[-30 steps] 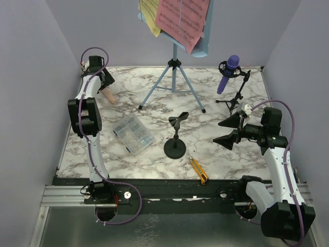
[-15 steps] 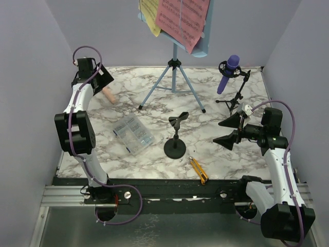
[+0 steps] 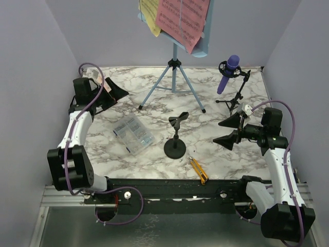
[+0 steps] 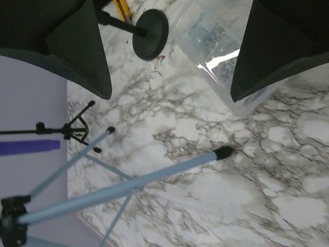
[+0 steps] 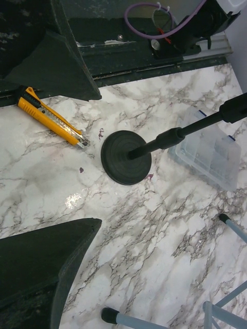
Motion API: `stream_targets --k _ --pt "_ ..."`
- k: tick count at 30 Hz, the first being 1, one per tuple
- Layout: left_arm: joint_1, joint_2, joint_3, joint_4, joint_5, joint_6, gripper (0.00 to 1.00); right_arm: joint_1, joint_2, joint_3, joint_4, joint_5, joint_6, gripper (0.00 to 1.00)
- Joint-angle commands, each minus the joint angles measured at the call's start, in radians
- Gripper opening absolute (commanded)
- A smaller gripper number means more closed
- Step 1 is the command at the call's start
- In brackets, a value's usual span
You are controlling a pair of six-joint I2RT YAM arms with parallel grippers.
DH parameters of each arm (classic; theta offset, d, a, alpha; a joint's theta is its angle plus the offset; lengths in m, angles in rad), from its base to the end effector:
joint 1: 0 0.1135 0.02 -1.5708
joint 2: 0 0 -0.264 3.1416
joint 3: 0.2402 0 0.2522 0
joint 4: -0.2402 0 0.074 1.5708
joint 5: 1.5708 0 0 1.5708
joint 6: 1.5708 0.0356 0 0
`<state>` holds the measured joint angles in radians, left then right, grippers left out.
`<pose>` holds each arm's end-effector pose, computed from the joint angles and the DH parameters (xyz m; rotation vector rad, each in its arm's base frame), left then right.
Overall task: Pack up the instrument practice props
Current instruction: Place the microphone at the center of the board, then pick up the microphone stand at the center of the board.
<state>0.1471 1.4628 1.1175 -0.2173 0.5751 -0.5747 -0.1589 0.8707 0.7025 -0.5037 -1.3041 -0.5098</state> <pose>0.3295 0.0292 0.2941 -0.4258 2.1097 -0.8625 0.1700 0.0075 0.2816 -0.9277 1.5896 0.9722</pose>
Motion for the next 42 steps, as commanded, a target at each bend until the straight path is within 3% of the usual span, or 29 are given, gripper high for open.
stream_targets --k 1,6,14,20,25,33,42 --pt "0.003 -0.166 -0.22 0.306 0.291 -0.103 0.99 -0.002 0.008 -0.011 -0.009 -0.001 -0.013 1.0" --pt "-0.037 -0.351 -0.428 0.544 0.319 -0.217 0.99 -0.003 0.014 -0.009 -0.013 -0.012 -0.016 1.0" --pt "-0.233 -0.518 -0.568 0.675 0.27 -0.174 0.99 -0.003 0.017 -0.01 -0.011 -0.007 -0.016 1.0" --pt "-0.349 -0.599 -0.696 0.878 0.211 -0.172 0.99 -0.002 0.014 -0.01 -0.012 -0.011 -0.015 1.0" --pt "-0.458 -0.686 -0.763 0.941 0.141 -0.089 0.99 -0.002 0.006 -0.011 -0.012 -0.019 -0.021 1.0" --pt "-0.636 -0.667 -0.89 1.105 0.038 0.037 0.99 -0.003 -0.006 -0.021 -0.002 0.008 -0.022 1.0" --pt "-0.783 -0.55 -0.887 1.119 -0.071 0.274 0.99 -0.003 0.0 -0.03 -0.003 0.009 -0.044 1.0"
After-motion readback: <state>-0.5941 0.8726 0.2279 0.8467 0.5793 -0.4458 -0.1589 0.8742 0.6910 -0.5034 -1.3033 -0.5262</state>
